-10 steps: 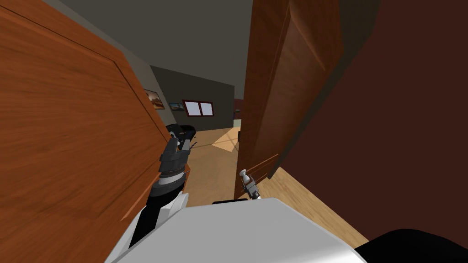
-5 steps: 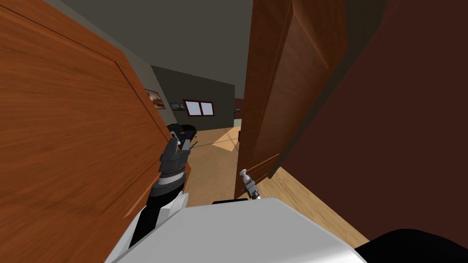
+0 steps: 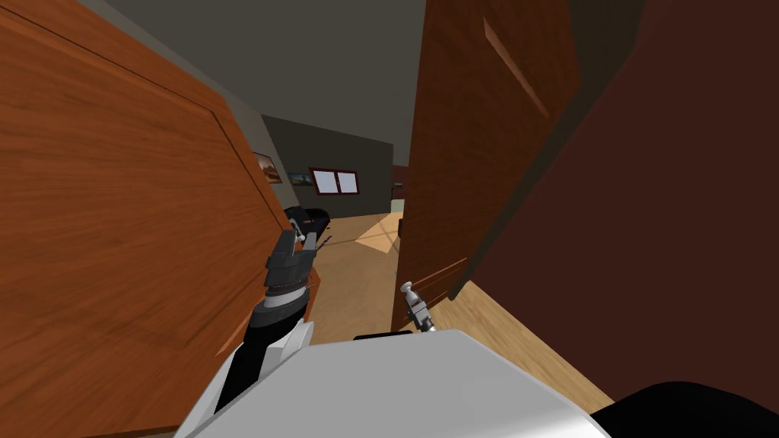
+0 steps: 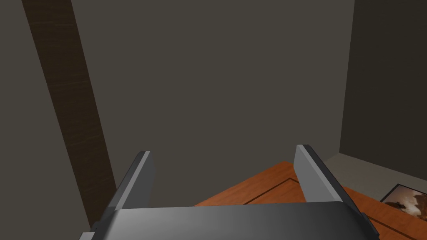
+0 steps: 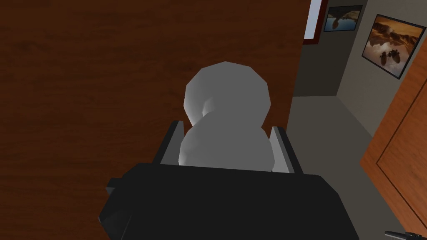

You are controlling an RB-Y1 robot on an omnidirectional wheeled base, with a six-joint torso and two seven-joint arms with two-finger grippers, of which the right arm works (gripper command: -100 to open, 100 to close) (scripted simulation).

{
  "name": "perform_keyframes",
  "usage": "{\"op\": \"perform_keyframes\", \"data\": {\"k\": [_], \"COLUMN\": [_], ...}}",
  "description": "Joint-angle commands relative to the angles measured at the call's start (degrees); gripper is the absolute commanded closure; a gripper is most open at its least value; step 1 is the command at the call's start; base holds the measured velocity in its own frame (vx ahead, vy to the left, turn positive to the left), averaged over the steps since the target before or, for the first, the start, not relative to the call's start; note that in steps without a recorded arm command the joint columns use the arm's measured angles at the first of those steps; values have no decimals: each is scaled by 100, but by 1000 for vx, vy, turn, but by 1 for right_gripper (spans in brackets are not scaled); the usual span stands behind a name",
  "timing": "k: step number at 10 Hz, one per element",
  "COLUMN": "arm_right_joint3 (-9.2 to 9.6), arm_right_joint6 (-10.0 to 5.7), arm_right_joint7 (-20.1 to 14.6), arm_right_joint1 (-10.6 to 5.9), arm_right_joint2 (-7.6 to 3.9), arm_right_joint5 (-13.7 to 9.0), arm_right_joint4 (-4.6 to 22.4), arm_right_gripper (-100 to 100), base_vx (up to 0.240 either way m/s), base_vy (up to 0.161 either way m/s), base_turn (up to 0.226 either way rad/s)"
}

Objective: Push the door open

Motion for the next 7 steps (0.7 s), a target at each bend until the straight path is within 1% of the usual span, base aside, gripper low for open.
{"op": "perform_keyframes", "data": {"k": [1, 2, 6, 7], "arm_right_joint3": [-29, -36, -72, -83], "arm_right_joint6": [-13, -13, -14, -14], "arm_right_joint7": [-227, -354, -1052, -1216], "arm_right_joint1": [-46, -62, -153, -182], "arm_right_joint2": [-30, -49, -141, -165], "arm_right_joint5": [-149, -229, -690, -835], "arm_right_joint4": [-27, -15, 56, 79], "arm_right_gripper": [100, 100, 100, 100], "base_vx": [10, 7, 26, 34], "base_vy": [12, 13, 15, 12], "base_turn": [59, 66, 88, 121]}}
